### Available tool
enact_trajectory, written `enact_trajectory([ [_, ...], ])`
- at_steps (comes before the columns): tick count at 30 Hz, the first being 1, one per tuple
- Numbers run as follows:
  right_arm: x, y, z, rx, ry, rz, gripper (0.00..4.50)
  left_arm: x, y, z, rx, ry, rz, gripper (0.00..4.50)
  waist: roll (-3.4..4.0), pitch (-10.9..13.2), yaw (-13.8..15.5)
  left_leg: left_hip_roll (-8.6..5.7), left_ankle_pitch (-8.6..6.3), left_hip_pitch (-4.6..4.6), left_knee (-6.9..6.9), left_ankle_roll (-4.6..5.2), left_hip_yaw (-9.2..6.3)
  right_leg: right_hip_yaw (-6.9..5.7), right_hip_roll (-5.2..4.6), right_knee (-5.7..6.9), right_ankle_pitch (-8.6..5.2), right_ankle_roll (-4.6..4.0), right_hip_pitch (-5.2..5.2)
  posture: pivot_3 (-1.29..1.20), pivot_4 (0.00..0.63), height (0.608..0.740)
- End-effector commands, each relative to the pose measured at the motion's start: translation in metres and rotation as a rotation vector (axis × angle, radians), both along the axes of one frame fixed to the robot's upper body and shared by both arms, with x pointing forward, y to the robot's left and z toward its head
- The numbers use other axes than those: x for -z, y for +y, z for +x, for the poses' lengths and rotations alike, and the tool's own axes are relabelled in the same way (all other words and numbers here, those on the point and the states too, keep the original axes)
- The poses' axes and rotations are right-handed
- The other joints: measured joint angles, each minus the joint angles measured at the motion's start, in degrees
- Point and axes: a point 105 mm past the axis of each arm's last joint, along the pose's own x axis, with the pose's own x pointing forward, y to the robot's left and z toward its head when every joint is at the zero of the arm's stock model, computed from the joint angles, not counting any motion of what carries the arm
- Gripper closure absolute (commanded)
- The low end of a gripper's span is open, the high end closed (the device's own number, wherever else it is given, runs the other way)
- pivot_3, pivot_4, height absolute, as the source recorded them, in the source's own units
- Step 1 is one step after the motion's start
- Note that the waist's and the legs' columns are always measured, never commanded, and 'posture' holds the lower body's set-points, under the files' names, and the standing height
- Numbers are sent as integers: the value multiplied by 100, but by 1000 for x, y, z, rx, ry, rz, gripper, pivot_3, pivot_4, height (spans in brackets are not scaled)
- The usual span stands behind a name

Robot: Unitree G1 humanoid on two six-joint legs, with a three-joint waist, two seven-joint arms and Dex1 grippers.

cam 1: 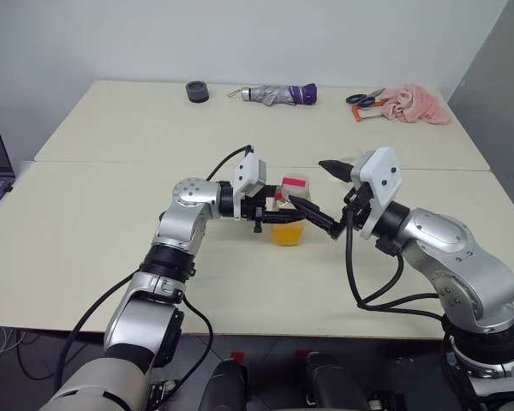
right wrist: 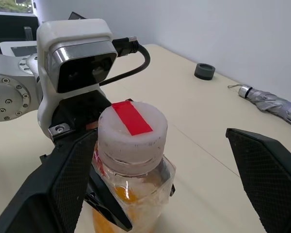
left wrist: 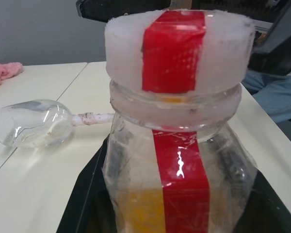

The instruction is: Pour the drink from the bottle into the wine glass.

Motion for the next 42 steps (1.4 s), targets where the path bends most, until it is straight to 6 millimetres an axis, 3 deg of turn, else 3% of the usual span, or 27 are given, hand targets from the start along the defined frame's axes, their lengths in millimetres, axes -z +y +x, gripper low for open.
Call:
enact_trajectory([
  [1, -14, -6, -3, 22, -61, 10, 0, -16, 0, -2, 18, -59, -27, 2703, 0, 0, 0, 0, 0, 0, 0, 0, 0, 0, 0, 0, 0, 0, 0, 0, 150, 740],
  [32, -5, -1, -21, -121, 55, 18, 0, -17, -1, -1, 7, -64, -40, 2703, 0, 0, 0, 0, 0, 0, 0, 0, 0, 0, 0, 0, 0, 0, 0, 0, 150, 740],
  [42, -11, 0, -22, -171, 67, 70, 0, -20, -2, -4, 25, -67, -50, 2703, 0, 0, 0, 0, 0, 0, 0, 0, 0, 0, 0, 0, 0, 0, 0, 0, 150, 740],
])
